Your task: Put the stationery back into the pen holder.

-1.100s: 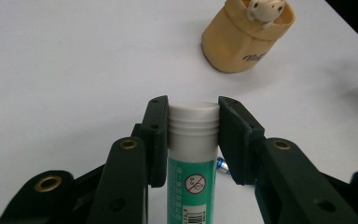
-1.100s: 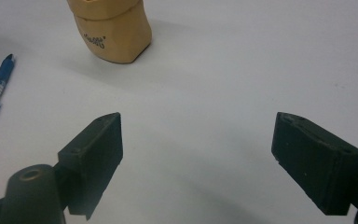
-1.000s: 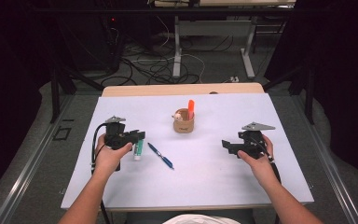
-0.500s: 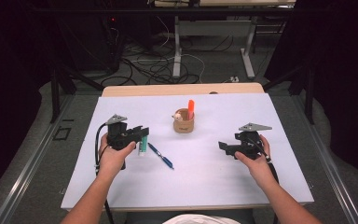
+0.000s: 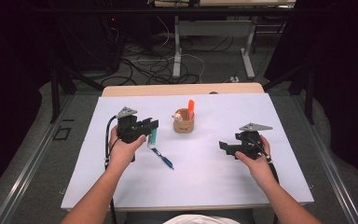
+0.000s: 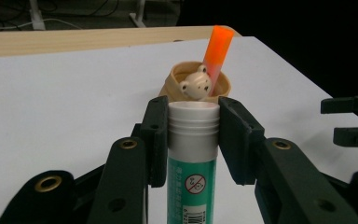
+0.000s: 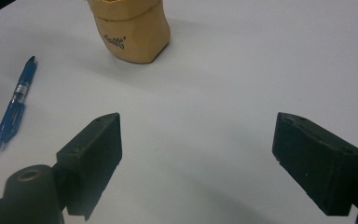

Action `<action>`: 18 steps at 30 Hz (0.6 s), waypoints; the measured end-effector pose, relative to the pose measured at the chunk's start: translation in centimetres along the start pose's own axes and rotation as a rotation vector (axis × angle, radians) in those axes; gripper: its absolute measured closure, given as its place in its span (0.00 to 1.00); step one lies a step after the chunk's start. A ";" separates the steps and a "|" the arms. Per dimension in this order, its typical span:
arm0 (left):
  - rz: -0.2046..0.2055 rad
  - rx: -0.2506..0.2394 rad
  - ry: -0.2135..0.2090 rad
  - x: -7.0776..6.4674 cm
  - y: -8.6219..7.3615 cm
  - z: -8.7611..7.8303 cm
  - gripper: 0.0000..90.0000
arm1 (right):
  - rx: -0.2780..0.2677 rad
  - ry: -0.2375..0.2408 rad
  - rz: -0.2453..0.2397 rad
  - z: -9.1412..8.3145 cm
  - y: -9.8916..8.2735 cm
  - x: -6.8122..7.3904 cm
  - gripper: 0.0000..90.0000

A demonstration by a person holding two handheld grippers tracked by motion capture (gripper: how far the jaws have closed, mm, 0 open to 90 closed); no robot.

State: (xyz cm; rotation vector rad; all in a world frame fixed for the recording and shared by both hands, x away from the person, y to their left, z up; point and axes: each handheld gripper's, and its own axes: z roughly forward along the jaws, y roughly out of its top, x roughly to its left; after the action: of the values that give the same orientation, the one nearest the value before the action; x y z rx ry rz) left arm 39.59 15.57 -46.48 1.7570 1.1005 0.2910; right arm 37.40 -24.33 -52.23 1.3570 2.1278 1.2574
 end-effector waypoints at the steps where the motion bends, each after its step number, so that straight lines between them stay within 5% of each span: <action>1: 0.009 -0.010 -0.002 -0.3 0.7 0.5 0.73 | -0.001 0.001 0.000 0.0 0.0 0.0 0.17; 18: 0.011 -0.107 -0.002 -2.0 5.6 3.9 0.73 | -0.003 -0.001 0.008 -0.1 0.0 -0.4 0.17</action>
State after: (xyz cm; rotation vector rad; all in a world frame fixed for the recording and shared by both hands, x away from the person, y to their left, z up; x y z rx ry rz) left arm 43.92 11.12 -43.08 1.6682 1.0553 0.3489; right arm 37.49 -24.74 -52.27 1.3658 2.1213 1.2621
